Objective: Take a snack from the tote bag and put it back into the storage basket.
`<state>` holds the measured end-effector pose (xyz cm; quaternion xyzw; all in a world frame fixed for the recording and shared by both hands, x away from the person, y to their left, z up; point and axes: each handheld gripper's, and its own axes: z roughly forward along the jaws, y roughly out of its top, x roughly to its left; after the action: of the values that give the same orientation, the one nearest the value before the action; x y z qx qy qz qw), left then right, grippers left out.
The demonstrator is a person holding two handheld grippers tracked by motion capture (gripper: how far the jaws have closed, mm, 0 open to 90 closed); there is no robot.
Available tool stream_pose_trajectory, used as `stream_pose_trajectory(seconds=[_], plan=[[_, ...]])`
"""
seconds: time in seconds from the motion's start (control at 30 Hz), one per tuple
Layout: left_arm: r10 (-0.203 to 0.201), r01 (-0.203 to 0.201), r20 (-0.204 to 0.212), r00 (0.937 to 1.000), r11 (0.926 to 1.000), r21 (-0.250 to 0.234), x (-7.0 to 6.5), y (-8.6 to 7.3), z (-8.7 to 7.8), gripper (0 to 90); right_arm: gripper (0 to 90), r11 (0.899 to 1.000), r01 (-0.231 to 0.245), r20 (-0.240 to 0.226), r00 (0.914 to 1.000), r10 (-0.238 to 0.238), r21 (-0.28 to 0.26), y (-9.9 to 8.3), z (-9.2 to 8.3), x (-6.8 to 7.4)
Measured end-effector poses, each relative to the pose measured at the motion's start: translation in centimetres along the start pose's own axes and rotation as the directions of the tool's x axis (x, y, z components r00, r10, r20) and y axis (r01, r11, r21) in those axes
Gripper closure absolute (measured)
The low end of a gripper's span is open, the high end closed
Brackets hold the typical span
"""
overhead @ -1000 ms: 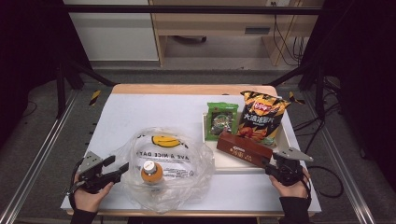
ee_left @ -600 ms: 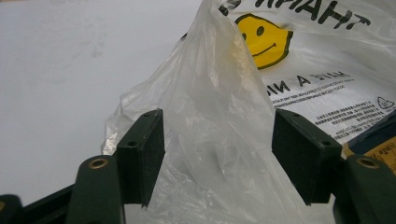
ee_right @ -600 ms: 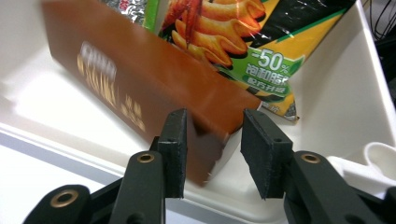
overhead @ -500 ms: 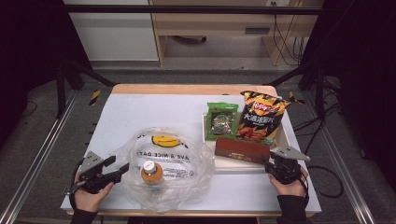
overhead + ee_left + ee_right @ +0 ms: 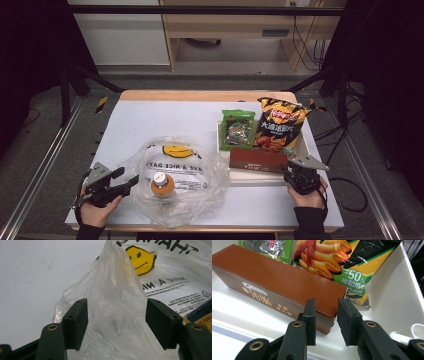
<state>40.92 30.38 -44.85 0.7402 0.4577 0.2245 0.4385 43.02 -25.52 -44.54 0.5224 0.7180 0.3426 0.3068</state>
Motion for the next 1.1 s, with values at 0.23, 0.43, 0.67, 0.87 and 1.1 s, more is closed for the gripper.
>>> stream_pose_trajectory(seconds=[0.23, 0.43, 0.67, 0.87, 1.1], plan=[[0.002, -0.002, 0.001, 1.0000, 1.0000, 0.002, 0.0, 0.0, 0.0, 34.2, 70.5, 1.000, -0.006, -0.002, 1.0000, 0.006, -0.014, 0.1, 0.4, 0.0], [0.001, -0.001, 0.003, 1.0000, 1.0000, 0.001, 0.0, 0.0, 0.0, 34.2, 70.7, 1.000, -0.006, -0.016, 0.9999, 0.006, -0.028, 0.2, 0.8, 0.4], [0.001, -0.001, 0.004, 1.0000, 1.0000, 0.002, 0.0, 0.0, 0.1, 34.2, 69.9, 0.999, -0.008, -0.006, 0.9999, 0.008, -0.041, 0.4, 1.4, 0.6], [0.001, -0.001, 0.003, 1.0000, 1.0000, 0.001, 0.0, 0.0, 0.0, 34.2, 69.9, 0.999, -0.014, -0.012, 0.9998, 0.013, -0.043, 0.5, 1.6, 0.8], [-0.001, 0.001, 0.003, 1.0000, 1.0000, -0.006, 0.0, 0.0, -0.1, 34.2, 68.0, 0.998, -0.026, -0.023, 0.9994, 0.024, -0.061, 0.4, 1.2, 0.6]])
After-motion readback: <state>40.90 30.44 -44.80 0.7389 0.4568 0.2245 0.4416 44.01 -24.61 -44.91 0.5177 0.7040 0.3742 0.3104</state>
